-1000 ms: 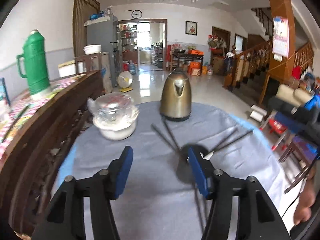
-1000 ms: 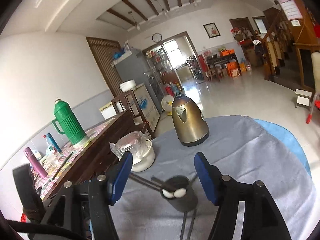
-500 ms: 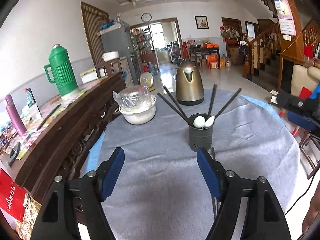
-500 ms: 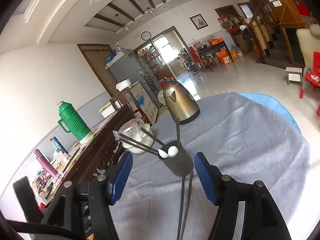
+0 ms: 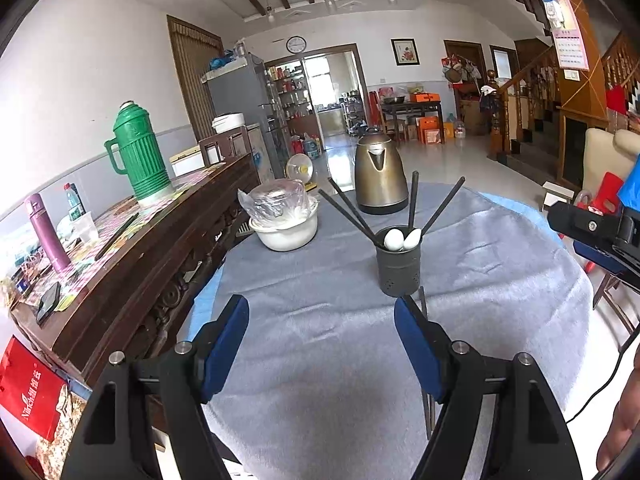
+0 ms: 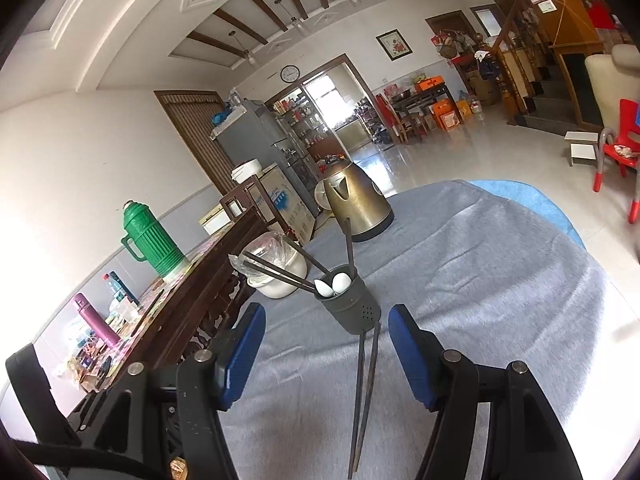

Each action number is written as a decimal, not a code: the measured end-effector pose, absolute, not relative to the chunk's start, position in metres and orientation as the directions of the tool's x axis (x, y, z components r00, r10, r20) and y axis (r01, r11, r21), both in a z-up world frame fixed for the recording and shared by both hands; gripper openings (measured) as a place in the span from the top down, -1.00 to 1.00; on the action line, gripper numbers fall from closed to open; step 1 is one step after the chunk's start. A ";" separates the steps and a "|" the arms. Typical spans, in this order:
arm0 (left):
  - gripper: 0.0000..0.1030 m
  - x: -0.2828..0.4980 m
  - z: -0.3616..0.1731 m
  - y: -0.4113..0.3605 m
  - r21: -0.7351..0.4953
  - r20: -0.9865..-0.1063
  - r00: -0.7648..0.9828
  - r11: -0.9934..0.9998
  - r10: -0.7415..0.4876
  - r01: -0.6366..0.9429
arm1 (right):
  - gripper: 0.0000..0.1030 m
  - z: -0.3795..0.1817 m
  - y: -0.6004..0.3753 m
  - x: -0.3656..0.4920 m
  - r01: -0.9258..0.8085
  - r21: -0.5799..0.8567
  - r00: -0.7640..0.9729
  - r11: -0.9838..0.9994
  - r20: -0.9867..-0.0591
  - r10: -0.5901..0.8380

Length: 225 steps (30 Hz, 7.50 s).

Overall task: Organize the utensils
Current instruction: 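Withdraw both open tools from the holder cup, then move both open tools toward the dark chopsticks lying beside the holder cup, then close the left tool on one dark chopstick while the right tool closes on the other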

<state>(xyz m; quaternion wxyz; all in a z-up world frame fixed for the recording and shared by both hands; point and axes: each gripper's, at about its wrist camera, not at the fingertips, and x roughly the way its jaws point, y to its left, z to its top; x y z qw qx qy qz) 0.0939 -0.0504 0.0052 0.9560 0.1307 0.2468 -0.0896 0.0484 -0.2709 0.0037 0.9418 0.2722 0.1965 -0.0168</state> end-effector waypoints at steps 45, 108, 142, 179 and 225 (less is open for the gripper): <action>-0.47 0.041 -0.038 0.042 0.117 -0.557 0.828 0.980 -0.072 0.164 | -0.32 -0.045 -0.178 0.012 0.128 0.280 0.873 0.951 -0.487 0.026; -0.48 0.030 -0.054 0.019 0.163 -0.585 0.803 0.954 -0.113 0.252 | -0.32 -0.041 -0.193 0.002 0.155 0.302 0.881 0.941 -0.474 0.007; -0.55 0.039 0.085 0.050 0.151 -0.274 0.956 0.977 -0.102 0.148 | -0.32 -0.033 -0.272 -0.010 0.260 0.344 0.898 0.902 -0.430 -0.095; -0.79 0.211 -0.058 -0.048 0.106 -0.733 0.659 0.927 -0.172 0.360 | 0.16 -0.122 -0.291 0.172 0.138 0.446 0.737 0.884 -0.643 0.210; -0.08 0.298 -0.164 -0.140 -0.142 -0.880 0.356 0.889 -0.315 0.435 | 0.79 -0.189 -0.321 0.249 0.295 0.383 0.517 0.875 -0.835 0.190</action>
